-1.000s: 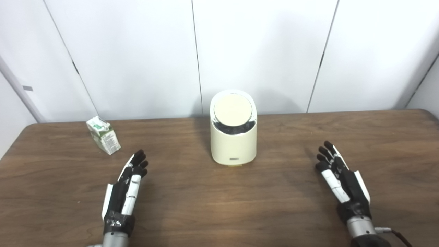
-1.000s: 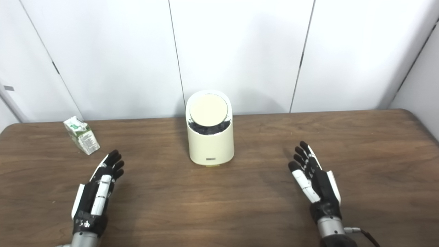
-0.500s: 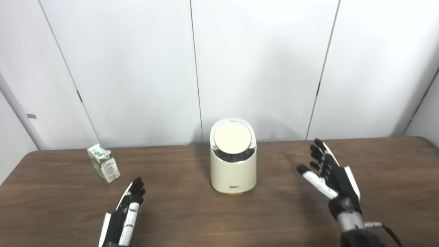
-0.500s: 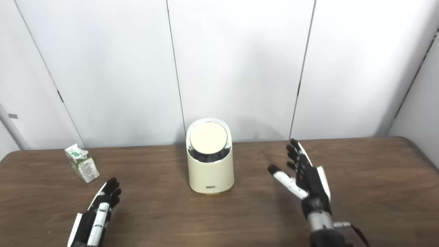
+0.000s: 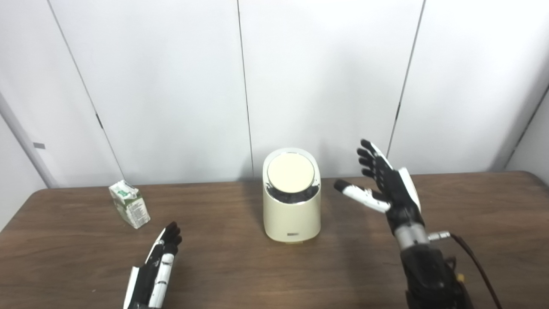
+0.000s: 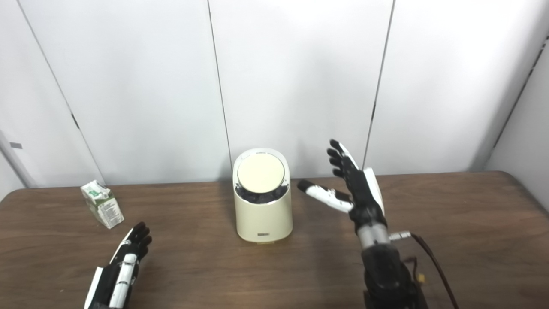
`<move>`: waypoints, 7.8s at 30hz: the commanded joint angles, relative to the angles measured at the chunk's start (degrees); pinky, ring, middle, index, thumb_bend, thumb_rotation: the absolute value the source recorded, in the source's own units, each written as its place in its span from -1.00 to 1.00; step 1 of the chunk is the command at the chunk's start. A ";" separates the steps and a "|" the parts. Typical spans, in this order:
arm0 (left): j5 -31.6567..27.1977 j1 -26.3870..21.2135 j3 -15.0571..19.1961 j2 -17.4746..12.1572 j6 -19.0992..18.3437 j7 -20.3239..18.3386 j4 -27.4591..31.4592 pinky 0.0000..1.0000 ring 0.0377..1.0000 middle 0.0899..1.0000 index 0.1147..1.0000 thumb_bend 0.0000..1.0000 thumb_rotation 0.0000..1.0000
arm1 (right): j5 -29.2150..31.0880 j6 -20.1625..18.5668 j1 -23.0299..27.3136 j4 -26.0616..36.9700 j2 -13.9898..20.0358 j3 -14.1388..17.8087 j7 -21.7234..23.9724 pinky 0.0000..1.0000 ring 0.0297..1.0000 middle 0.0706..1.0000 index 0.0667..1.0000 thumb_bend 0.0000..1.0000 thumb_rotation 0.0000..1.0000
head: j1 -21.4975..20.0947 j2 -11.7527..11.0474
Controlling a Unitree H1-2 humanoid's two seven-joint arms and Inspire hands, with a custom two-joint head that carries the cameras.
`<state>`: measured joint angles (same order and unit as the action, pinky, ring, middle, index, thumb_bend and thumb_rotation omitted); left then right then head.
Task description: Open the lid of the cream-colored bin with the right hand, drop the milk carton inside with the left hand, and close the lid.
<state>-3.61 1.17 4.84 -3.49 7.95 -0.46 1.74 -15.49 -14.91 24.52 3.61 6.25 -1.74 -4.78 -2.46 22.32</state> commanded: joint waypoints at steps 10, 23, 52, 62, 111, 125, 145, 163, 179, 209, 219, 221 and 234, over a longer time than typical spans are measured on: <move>1.24 3.66 -0.87 1.54 0.97 0.35 -2.87 0.93 0.85 0.86 0.90 -0.24 0.67 | -1.77 2.55 12.77 -13.56 -1.89 -0.97 -2.20 0.53 0.72 0.76 0.79 0.71 -0.07 | 0.32 0.30; 1.51 3.46 -0.87 2.02 1.23 0.67 -3.15 0.93 0.85 0.86 0.89 -0.26 0.68 | -6.62 4.84 18.81 -21.99 -1.93 -5.13 -6.13 0.45 0.71 0.77 0.81 0.73 -0.14 | 0.76 1.01; 0.96 2.55 -0.56 2.18 2.62 0.36 -4.74 0.90 0.85 0.85 0.88 -0.24 0.67 | -18.28 9.43 16.43 -21.90 4.41 -13.03 -6.54 0.60 0.73 0.76 0.79 0.81 -0.38 | 0.85 2.24; 1.56 2.61 -0.69 2.48 2.33 0.77 -4.49 0.90 0.84 0.85 0.87 -0.17 0.67 | -29.64 9.65 17.15 -20.50 7.73 -19.62 -6.89 0.71 0.82 0.81 0.82 0.80 -0.41 | 0.99 3.03; -0.01 2.31 0.74 1.90 2.59 0.24 -4.20 0.85 0.82 0.83 0.85 -0.14 0.60 | 13.80 11.64 -13.73 -3.77 5.74 8.66 7.73 0.89 0.91 0.90 0.91 0.22 0.96 | 0.16 4.97; -0.85 2.54 1.09 0.61 3.33 -0.40 -3.93 0.82 0.81 0.83 0.84 -0.10 0.55 | 21.73 22.08 -18.29 -8.96 3.59 9.87 9.36 1.00 1.00 1.00 1.00 0.37 1.00 | 2.34 6.41; 0.62 3.92 0.33 4.53 1.21 2.08 -1.28 0.70 0.75 0.79 0.80 -0.01 0.43 | 26.46 19.03 -21.32 -2.21 3.85 11.35 9.96 0.90 0.95 0.95 0.97 0.40 1.00 | 17.61 6.01; 14.83 0.74 3.67 -0.70 -9.42 8.02 10.59 0.47 0.41 0.51 0.72 0.48 -0.73 | 25.85 10.50 -22.36 7.22 3.73 10.23 9.29 0.46 0.76 0.78 0.80 0.49 0.90 | 21.97 5.51; 29.49 -12.97 3.85 -19.99 -28.98 2.48 9.88 0.36 0.61 0.76 0.77 0.79 -0.80 | 26.26 6.03 -22.29 9.71 2.65 11.13 6.83 0.40 0.64 0.65 0.65 0.46 0.77 | 23.11 5.44; 29.02 -32.44 -0.53 -27.89 -34.82 -9.88 -13.58 0.53 0.94 1.00 1.00 0.82 -0.29 | 25.06 1.85 -22.37 12.87 2.31 10.46 6.17 0.27 0.58 0.60 0.62 0.56 0.73 | 22.88 6.25; 29.34 -34.96 -5.03 -29.59 -34.35 -9.76 -18.99 0.68 1.00 1.00 0.99 0.73 -0.31 | 25.69 -1.89 -22.29 15.40 2.19 10.67 6.21 0.22 0.56 0.59 0.60 0.51 0.75 | 22.65 6.52; 29.61 -35.28 -5.37 -29.59 -33.97 -8.87 -19.72 0.67 0.97 1.00 0.97 0.70 -0.33 | 25.73 -2.19 -22.34 15.75 2.12 10.63 6.29 0.26 0.59 0.61 0.62 0.49 0.74 | 22.60 6.58; 27.83 -35.84 -4.15 -28.90 -33.12 -4.68 -21.74 0.29 0.64 0.71 0.76 0.69 -0.50 | 26.21 -0.18 -22.32 15.25 2.52 9.79 8.24 0.51 0.81 0.81 0.85 0.49 0.89 | 22.25 6.97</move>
<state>24.33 -31.33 -0.35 -31.29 -26.42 -7.30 -20.53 9.93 -17.77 0.90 17.59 8.47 7.84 2.86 19.78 29.27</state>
